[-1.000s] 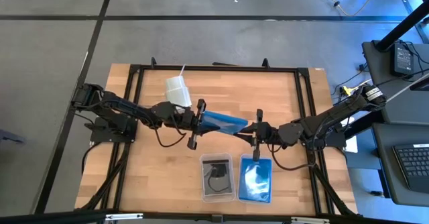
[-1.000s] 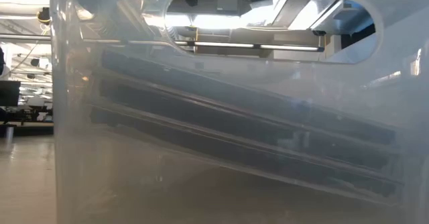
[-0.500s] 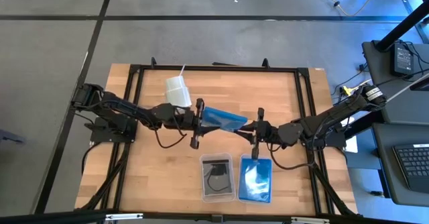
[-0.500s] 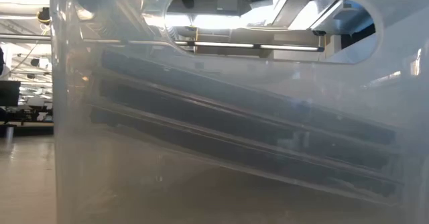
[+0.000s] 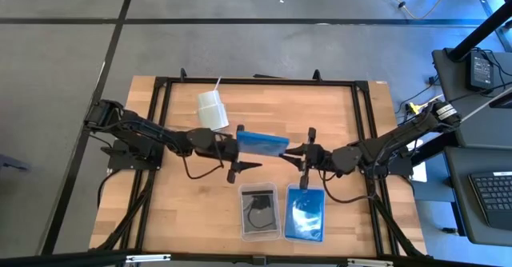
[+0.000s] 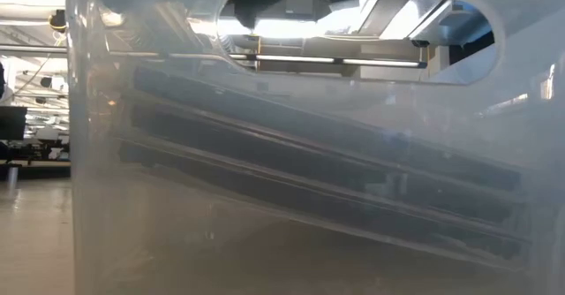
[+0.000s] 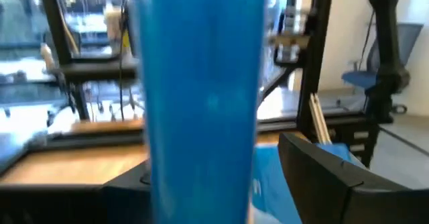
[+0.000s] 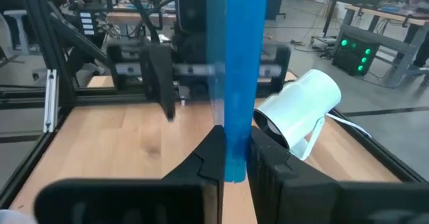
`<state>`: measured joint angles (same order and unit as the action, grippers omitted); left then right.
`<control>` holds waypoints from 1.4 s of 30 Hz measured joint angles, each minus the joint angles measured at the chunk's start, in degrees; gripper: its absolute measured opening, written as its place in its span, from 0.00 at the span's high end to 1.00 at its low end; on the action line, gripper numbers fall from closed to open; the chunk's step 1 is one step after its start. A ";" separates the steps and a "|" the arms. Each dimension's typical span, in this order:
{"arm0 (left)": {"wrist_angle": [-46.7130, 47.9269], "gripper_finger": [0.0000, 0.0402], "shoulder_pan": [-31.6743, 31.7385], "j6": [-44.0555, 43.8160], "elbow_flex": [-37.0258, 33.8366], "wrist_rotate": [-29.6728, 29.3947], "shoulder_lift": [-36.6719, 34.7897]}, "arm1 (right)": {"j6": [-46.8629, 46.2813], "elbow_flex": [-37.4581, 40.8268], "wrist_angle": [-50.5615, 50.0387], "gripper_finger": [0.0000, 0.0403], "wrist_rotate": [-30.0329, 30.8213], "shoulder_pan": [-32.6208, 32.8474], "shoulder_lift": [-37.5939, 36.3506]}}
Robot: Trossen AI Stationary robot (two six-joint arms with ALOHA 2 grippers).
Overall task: Pick & place jewel cases by type
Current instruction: Put the blue cd case into the right transparent bin
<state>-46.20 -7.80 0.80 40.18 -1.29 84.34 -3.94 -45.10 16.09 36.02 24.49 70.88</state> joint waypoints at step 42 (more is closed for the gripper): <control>38.04 0.47 0.03 -1.05 -0.06 -6.74 -12.35 | -109.70 -0.14 -35.28 0.89 -17.64 34.35 -9.59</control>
<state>-8.16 -7.77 -0.25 40.12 -8.03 71.99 -113.64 -45.23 -19.18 18.38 58.84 61.29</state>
